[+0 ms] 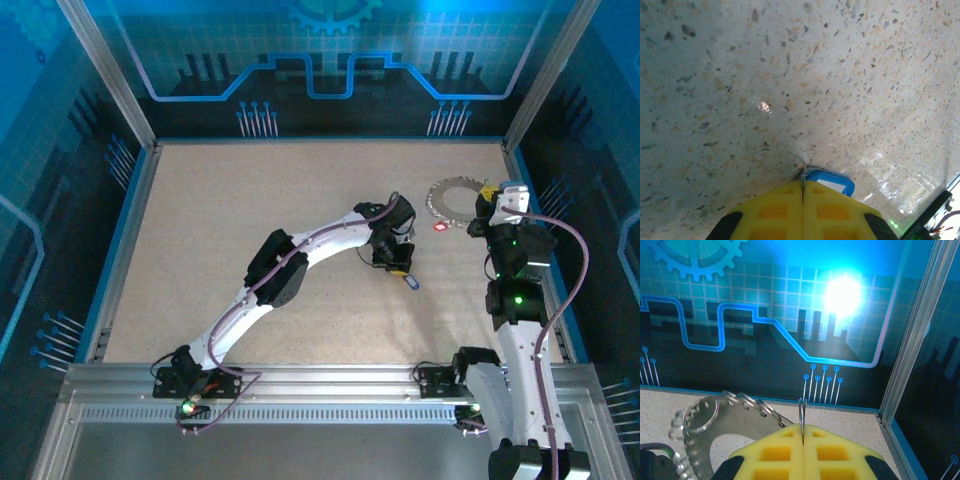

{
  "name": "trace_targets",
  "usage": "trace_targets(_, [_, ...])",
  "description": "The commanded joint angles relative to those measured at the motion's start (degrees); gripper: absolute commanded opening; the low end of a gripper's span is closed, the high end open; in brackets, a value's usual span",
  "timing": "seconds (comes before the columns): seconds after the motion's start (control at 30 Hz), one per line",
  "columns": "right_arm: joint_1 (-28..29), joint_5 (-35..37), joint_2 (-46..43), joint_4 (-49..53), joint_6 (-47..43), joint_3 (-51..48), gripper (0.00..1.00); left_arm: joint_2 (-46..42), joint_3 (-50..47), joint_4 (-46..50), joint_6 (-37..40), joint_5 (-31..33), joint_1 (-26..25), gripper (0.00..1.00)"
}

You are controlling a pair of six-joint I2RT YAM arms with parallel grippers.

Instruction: Put the keys on the keyring

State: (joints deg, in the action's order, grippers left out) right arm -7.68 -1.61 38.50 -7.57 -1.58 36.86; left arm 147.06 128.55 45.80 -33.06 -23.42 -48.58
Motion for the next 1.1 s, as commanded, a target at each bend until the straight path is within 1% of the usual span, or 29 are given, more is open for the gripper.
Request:
trace_targets(0.0, [-0.75, -0.26, -1.39, -1.16, -1.12, 0.76, 0.00, 0.42, 1.53, 1.66, 0.63, 1.29, -0.21, 0.03])
trace_targets(0.1, [-0.77, -0.57, -1.67, -0.74, -1.57, 0.87, 0.00, 0.41, 1.40, 1.49, 0.54, 0.95, -0.14, 0.00])
trace_targets(0.17, [-0.75, -0.94, -1.89, -0.27, -1.92, 0.93, 0.00, 0.04, 0.79, 0.64, 0.79, 0.54, -0.17, 0.00])
trace_targets(0.3, [-0.66, -1.68, -2.37, 0.21, -3.04, 0.89, 0.00, -3.60, -4.38, -4.73, 2.44, -0.15, -0.12, 0.00])
trace_targets(0.37, [-0.62, -3.17, -2.62, 0.77, -4.64, 1.18, 0.00, -7.77, -10.30, -9.80, 5.85, 0.00, -0.11, 0.00])
trace_targets(0.43, [-0.49, -5.83, -2.73, 2.73, -7.58, 2.14, 0.00, -13.95, -18.80, -16.80, 9.66, 1.14, 0.04, 0.00])
trace_targets(0.53, [0.36, -9.58, -2.72, 5.32, -12.90, 3.37, 0.00, -23.46, -31.51, -27.28, 12.74, 1.97, 1.04, 0.00])
trace_targets(0.6, [1.41, -11.29, -2.72, 5.97, -15.75, 3.65, 0.00, -29.04, -38.01, -31.92, 14.13, 2.88, 2.10, 0.00])
trace_targets(0.67, [2.13, -13.94, -2.81, 5.52, -18.05, 3.27, 0.00, -33.89, -43.27, -35.36, 16.28, 2.22, 3.50, 0.00])
trace_targets(0.77, [2.67, -22.29, -3.59, 1.95, -19.34, 1.20, 0.00, -41.37, -50.48, -38.44, 20.65, 1.25, 5.42, 0.00])
trace_targets(0.83, [3.37, -27.69, -3.07, 1.73, -19.87, 1.05, 0.00, -46.80, -55.25, -40.12, 23.95, 1.76, 6.67, 0.00])
trace_targets(0.97, [5.82, -36.90, -1.11, 6.20, -24.04, 3.38, 0.00, -57.72, -64.23, -43.75, 30.74, 4.39, 8.33, 0.00])
trace_targets(1.0, [6.65, -39.76, -0.39, 8.15, -25.43, 4.46, 0.00, -60.70, -66.23, -44.39, 32.94, 5.39, 8.40, 0.00])
trace_targets(1.07, [8.40, -46.33, 1.52, 11.86, -27.03, 6.66, 0.00, -66.04, -70.45, -46.43, 38.58, 5.40, 8.45, 0.00])
